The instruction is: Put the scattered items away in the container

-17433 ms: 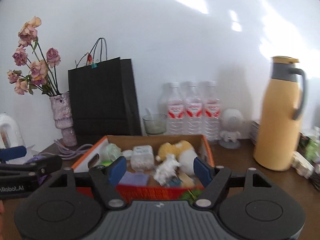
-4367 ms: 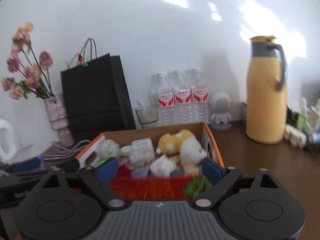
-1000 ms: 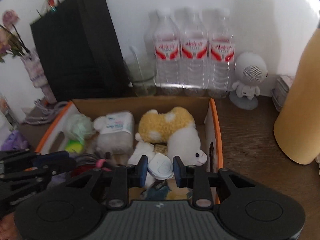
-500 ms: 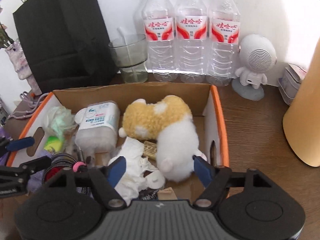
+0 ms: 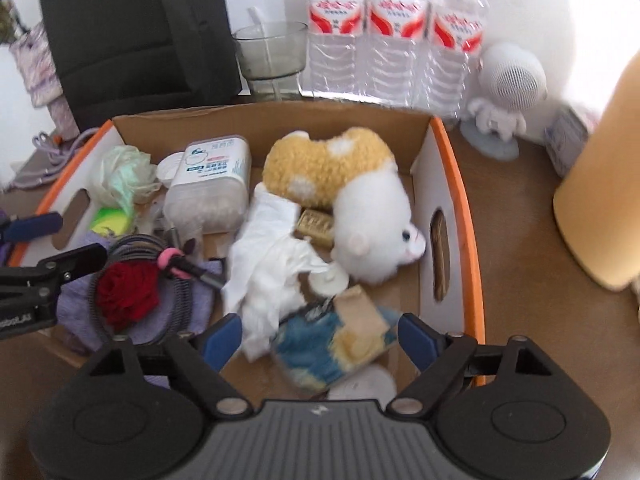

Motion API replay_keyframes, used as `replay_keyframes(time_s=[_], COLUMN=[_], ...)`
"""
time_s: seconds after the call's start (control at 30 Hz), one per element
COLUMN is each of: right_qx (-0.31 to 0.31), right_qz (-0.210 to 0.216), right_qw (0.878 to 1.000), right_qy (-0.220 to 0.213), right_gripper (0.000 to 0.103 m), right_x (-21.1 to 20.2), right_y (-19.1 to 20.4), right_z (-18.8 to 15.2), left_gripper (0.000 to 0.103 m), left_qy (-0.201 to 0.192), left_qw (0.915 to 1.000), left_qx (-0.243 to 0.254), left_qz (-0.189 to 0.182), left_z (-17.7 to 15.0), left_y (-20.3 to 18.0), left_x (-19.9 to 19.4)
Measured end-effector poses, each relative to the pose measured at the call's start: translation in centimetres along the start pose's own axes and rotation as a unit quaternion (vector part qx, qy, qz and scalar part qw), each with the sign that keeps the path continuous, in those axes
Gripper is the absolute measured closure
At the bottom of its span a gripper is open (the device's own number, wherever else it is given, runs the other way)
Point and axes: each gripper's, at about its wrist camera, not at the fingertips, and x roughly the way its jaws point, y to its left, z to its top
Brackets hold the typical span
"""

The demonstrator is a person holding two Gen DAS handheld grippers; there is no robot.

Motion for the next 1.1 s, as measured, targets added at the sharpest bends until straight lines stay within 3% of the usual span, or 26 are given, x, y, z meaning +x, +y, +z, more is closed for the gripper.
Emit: replay_keyframes(time_s=[0.1, 0.4, 0.63, 0.7, 0.8, 0.93, 1.0, 1.1], right_qx=[0.012, 0.045, 0.058, 0.057, 0.039, -0.025, -0.042, -0.030], right_qz=[0.005, 0.002, 0.004, 0.002, -0.020, -0.066, -0.085, -0.082], right_qw=[1.000, 0.999, 0.998, 0.997, 0.987, 0.946, 0.931, 0.927], right_qy=[0.000, 0.000, -0.020, -0.053, -0.155, -0.317, -0.352, -0.364], right_gripper=[0.015, 0.012, 0.013, 0.013, 0.012, 0.009, 0.008, 0.008], right_x=[-0.6, -1.7, -3.4, -4.9, -8.0, -11.3, -12.0, -13.0], right_y=[0.1, 1.1, 1.7, 2.0, 3.0, 5.0, 5.6, 5.9], right_z=[-0.8, -2.6, -3.0, -3.3, -4.6, -8.4, -10.1, -12.2], left_gripper=[0.021, 0.020, 0.020, 0.019, 0.007, 0.002, 0.000, 0.000], left_qy=[-0.018, -0.006, -0.021, -0.061, -0.162, -0.255, -0.273, -0.283], left_qw=[0.9998, 0.9992, 0.9984, 0.9965, 0.9848, 0.9648, 0.9600, 0.9570], left_qx=[-0.006, -0.038, -0.053, -0.057, -0.061, -0.061, -0.057, -0.051], left_qz=[-0.001, -0.007, -0.002, 0.007, 0.020, 0.025, 0.024, 0.036], left_z=[-0.8, -3.5, -3.2, -3.1, -4.2, -6.0, -6.6, -7.6], left_y=[-0.5, -1.4, -1.1, -1.3, -2.2, -3.1, -3.5, -4.0], left_x=[-2.1, -4.5, -6.0, -7.6, -10.6, -13.5, -14.6, -16.4])
